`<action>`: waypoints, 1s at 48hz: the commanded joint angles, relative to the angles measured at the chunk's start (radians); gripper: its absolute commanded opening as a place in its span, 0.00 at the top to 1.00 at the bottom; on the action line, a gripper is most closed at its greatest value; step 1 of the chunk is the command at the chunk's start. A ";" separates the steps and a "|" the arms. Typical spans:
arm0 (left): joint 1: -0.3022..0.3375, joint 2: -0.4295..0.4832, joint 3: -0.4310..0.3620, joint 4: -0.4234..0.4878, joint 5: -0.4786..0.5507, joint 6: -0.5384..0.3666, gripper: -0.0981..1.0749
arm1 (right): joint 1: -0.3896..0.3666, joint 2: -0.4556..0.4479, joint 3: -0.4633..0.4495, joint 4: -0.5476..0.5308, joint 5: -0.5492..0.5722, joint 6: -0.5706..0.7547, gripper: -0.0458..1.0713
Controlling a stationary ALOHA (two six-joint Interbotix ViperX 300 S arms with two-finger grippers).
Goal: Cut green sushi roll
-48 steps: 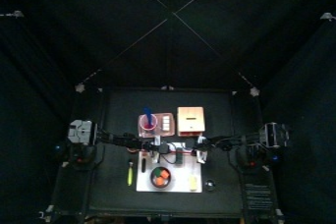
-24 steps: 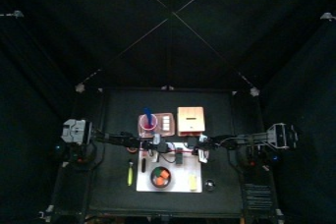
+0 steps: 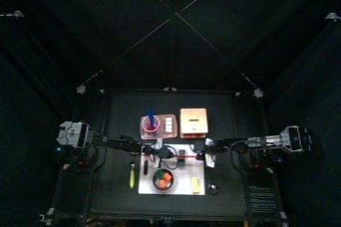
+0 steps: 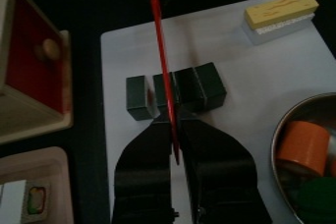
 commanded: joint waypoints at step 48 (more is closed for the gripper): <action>0.000 0.028 0.005 0.003 0.049 0.006 0.60 | 0.006 0.012 0.028 -0.046 -0.008 0.005 0.64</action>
